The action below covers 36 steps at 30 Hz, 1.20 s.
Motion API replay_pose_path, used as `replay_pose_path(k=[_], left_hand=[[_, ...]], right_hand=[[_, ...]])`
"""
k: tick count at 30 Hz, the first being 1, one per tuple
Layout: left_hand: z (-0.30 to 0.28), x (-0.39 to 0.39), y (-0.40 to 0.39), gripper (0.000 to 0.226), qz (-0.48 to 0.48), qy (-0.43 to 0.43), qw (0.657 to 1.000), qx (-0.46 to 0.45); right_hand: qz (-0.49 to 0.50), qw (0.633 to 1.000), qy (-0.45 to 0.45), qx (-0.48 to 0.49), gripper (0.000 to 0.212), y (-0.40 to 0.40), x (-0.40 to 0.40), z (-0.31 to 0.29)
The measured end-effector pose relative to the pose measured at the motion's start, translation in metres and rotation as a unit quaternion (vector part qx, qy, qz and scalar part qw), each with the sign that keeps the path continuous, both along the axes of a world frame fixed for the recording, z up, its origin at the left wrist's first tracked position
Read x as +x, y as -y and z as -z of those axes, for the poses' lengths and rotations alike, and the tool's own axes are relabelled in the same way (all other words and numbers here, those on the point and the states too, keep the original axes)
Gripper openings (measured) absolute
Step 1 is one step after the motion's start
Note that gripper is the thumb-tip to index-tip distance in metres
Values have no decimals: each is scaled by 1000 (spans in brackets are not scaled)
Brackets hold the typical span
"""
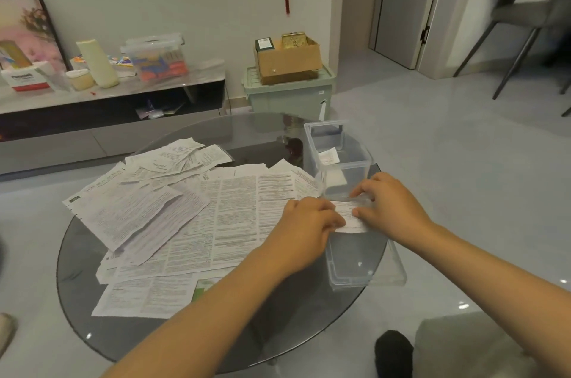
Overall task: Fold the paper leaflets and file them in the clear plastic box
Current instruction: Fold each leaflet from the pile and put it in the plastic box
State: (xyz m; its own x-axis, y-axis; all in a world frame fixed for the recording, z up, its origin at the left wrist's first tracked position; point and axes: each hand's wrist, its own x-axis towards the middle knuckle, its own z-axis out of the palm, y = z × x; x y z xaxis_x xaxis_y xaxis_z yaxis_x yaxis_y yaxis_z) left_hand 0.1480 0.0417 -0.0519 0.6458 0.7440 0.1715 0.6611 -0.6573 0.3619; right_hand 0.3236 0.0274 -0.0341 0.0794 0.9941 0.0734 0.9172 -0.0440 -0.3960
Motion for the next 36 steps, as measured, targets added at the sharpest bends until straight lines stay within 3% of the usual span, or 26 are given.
replay_pose_path(k=[3,6,9,13,16,26,32,36], left_hand=[[0,5,-4,24,-14,4,1000,-4],[-1,7,-6,21,-32,22,998,-45],[-2,7,-7,21,-29,33,997,-66],[-6,2,-8,18,-34,139,988,-63],[-13,-6,-6,19,-52,149,986,-47],[-30,-54,7,19,-104,11,994,-20],[-23,-88,12,72,-93,-155,978,-100],[-21,-95,16,73,-83,-156,980,-96]], right_hand=[[-45,995,91,24,32,5,-1,3],[-46,993,110,7,35,5,0,4],[-56,992,114,9,35,6,1,3],[-77,992,77,59,31,8,-4,-2],[-93,990,48,90,30,10,-12,-8],[-179,980,23,90,34,10,-64,-9],[-260,962,77,20,45,6,-84,-2],[-293,949,113,-20,56,5,-87,4]])
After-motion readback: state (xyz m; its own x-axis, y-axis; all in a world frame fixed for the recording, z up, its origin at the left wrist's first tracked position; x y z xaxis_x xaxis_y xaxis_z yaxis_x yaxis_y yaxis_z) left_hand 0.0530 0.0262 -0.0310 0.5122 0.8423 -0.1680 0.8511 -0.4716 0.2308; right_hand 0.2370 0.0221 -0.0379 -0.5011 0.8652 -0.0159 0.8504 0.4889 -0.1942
